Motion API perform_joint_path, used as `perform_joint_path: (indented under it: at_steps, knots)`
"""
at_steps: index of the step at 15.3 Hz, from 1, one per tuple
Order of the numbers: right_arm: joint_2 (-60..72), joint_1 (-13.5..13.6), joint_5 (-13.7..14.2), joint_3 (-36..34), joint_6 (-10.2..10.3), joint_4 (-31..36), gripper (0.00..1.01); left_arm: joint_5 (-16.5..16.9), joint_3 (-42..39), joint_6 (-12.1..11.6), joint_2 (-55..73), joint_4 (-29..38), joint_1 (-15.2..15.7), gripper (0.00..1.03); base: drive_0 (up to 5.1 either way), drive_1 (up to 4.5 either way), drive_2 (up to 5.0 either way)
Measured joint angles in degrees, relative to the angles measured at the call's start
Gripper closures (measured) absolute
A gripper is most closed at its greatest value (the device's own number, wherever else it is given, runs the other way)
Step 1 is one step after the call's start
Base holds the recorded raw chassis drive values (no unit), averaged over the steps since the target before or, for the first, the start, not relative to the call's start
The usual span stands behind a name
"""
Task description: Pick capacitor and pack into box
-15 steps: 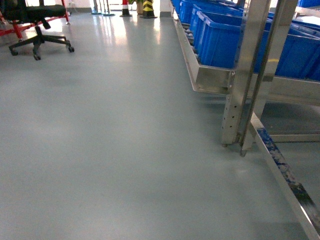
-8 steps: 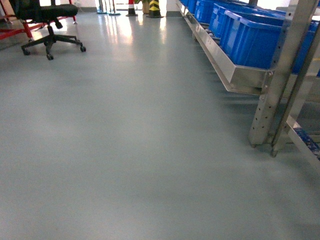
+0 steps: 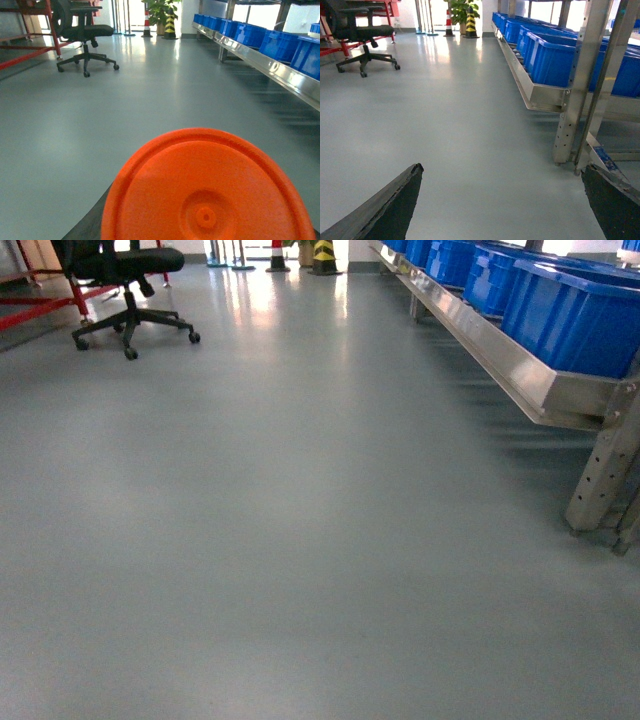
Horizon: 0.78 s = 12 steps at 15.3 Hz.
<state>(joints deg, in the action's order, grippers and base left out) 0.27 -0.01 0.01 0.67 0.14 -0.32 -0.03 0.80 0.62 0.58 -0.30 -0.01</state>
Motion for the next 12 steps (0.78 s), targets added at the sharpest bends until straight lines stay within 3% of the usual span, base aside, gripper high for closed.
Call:
perform_joint_path:
  at_steps: [12]
  knots:
    - [0.0,0.0,0.0,0.0,0.0,0.1,0.03,0.0,0.0,0.0,0.0,0.0,0.0,0.59,-5.0,2.48,2.5]
